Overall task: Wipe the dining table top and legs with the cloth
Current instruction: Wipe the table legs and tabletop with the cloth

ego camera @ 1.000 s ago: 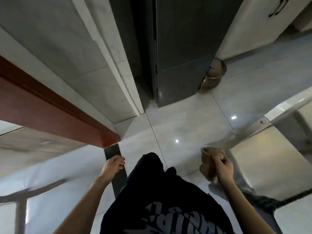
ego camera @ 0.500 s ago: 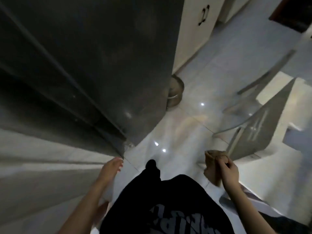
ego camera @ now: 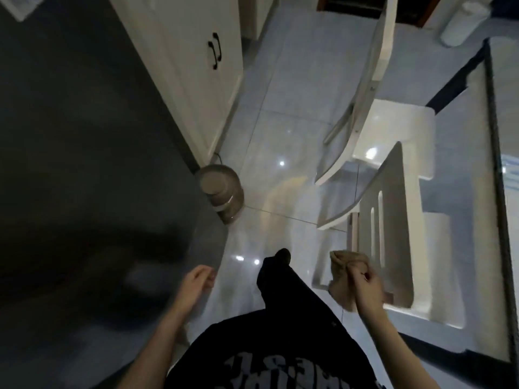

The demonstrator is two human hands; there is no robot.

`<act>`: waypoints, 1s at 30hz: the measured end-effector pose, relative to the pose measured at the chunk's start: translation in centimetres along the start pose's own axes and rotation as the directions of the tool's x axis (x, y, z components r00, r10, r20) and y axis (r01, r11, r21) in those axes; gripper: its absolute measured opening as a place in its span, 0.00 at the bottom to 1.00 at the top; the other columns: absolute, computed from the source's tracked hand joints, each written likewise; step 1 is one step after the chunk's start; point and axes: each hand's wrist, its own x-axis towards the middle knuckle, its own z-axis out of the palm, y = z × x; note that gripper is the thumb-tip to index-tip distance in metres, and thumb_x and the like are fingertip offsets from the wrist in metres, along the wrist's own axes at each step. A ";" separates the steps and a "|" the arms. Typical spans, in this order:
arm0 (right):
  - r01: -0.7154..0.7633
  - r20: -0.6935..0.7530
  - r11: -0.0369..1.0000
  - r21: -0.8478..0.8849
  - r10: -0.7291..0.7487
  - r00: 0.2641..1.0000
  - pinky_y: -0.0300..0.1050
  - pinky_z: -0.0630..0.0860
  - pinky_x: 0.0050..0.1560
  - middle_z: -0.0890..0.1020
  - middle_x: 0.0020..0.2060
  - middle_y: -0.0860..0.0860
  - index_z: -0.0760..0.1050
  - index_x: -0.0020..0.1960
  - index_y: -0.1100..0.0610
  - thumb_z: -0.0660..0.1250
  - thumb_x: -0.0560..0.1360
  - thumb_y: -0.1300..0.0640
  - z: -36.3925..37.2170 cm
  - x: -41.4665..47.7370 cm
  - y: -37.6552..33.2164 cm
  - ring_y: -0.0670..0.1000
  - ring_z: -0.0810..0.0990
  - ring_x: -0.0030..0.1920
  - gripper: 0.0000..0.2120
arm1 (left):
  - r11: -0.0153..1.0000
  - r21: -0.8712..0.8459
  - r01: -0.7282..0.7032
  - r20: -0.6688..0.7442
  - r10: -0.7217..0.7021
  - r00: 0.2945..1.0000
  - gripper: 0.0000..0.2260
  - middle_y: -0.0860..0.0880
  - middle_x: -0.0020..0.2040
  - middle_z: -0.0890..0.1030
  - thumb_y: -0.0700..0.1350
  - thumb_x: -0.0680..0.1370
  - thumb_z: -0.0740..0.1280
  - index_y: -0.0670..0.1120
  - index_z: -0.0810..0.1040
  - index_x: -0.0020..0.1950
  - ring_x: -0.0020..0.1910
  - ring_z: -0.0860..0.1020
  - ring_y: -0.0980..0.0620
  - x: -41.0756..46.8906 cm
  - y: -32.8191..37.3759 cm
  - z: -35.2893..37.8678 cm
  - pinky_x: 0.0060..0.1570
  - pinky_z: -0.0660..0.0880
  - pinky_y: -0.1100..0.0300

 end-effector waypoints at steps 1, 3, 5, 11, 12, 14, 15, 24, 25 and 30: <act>-0.007 0.011 1.000 0.012 0.007 1.000 0.43 0.69 0.50 0.82 0.43 0.56 0.79 0.48 0.59 0.63 0.77 0.65 0.6 1.6 -1.3 0.54 0.78 0.48 0.06 | 1.000 -0.005 0.005 -0.008 -0.005 1.000 0.12 0.44 0.39 0.78 0.34 0.81 0.58 0.44 0.77 0.42 0.39 0.75 0.49 1.1 1.3 0.0 0.39 0.73 0.63; -0.037 0.004 0.999 0.033 0.037 0.999 0.44 0.70 0.48 0.82 0.43 0.56 0.79 0.49 0.60 0.64 0.78 0.61 1.7 4.8 -4.2 0.54 0.78 0.46 0.05 | 0.999 0.001 0.036 -0.027 -0.036 0.999 0.11 0.43 0.41 0.79 0.35 0.81 0.58 0.42 0.77 0.44 0.40 0.76 0.50 3.1 4.0 -0.3 0.39 0.74 0.63; -0.023 0.015 0.998 0.057 0.022 1.000 0.48 0.74 0.48 0.82 0.40 0.53 0.78 0.49 0.58 0.64 0.77 0.60 2.5 7.8 -7.1 0.55 0.79 0.45 0.05 | 0.998 0.015 0.061 -0.034 -0.060 0.998 0.10 0.44 0.43 0.80 0.37 0.82 0.58 0.43 0.78 0.46 0.42 0.77 0.48 4.9 6.4 -0.7 0.39 0.72 0.62; -0.001 0.108 0.994 0.108 -0.011 0.994 0.42 0.75 0.47 0.84 0.45 0.51 0.80 0.52 0.57 0.64 0.77 0.59 4.4 15.4 -14.5 0.49 0.80 0.47 0.07 | 0.993 0.003 0.115 -0.064 -0.115 0.991 0.11 0.43 0.45 0.79 0.40 0.82 0.57 0.43 0.78 0.48 0.42 0.77 0.48 10.5 13.2 0.2 0.41 0.72 0.59; 0.015 0.106 0.994 0.107 -0.027 0.994 0.45 0.76 0.50 0.84 0.47 0.52 0.81 0.52 0.57 0.64 0.77 0.58 4.6 16.6 -15.3 0.50 0.81 0.50 0.08 | 0.993 0.010 0.114 -0.058 -0.113 0.992 0.10 0.43 0.45 0.80 0.41 0.83 0.57 0.42 0.78 0.50 0.42 0.77 0.48 11.5 14.2 0.6 0.41 0.72 0.59; 0.014 0.100 0.994 0.109 -0.025 0.995 0.47 0.77 0.53 0.85 0.47 0.51 0.81 0.52 0.55 0.65 0.76 0.57 5.0 19.2 -16.6 0.52 0.82 0.52 0.08 | 0.993 0.022 0.114 -0.054 -0.113 0.992 0.10 0.43 0.45 0.80 0.41 0.83 0.57 0.40 0.78 0.53 0.42 0.78 0.47 13.7 16.3 1.5 0.41 0.72 0.59; -0.004 0.092 0.993 0.114 -0.006 0.996 0.46 0.76 0.52 0.84 0.46 0.51 0.81 0.52 0.56 0.65 0.76 0.58 5.1 20.6 -17.4 0.54 0.81 0.52 0.08 | 0.993 0.031 0.116 -0.058 -0.114 0.992 0.10 0.43 0.45 0.80 0.41 0.83 0.57 0.39 0.78 0.54 0.43 0.78 0.47 15.1 17.4 2.0 0.41 0.73 0.58; -0.008 -0.098 0.994 0.112 0.019 0.995 0.40 0.74 0.41 0.81 0.35 0.53 0.78 0.48 0.63 0.64 0.76 0.67 6.4 33.3 -23.9 0.53 0.80 0.41 0.05 | 0.990 0.142 -0.011 0.017 0.008 1.000 0.12 0.46 0.39 0.79 0.36 0.81 0.59 0.43 0.78 0.42 0.39 0.76 0.46 31.1 34.1 5.5 0.41 0.73 0.58; -0.003 -0.117 0.996 0.087 0.013 0.993 0.44 0.73 0.43 0.82 0.37 0.55 0.79 0.49 0.62 0.65 0.76 0.65 6.6 34.8 -24.5 0.56 0.80 0.43 0.05 | 0.984 0.173 -0.040 0.047 0.033 0.998 0.12 0.47 0.38 0.79 0.36 0.81 0.59 0.43 0.78 0.42 0.39 0.76 0.47 33.2 36.5 5.9 0.39 0.73 0.61; -0.009 -0.147 0.996 0.088 0.022 0.989 0.44 0.73 0.43 0.83 0.42 0.56 0.79 0.50 0.60 0.65 0.76 0.60 9.3 41.9 -29.5 0.55 0.80 0.46 0.06 | 0.983 0.167 -0.079 0.071 0.068 0.995 0.13 0.46 0.36 0.78 0.39 0.82 0.59 0.46 0.77 0.40 0.34 0.74 0.50 41.8 48.3 6.7 0.37 0.70 0.59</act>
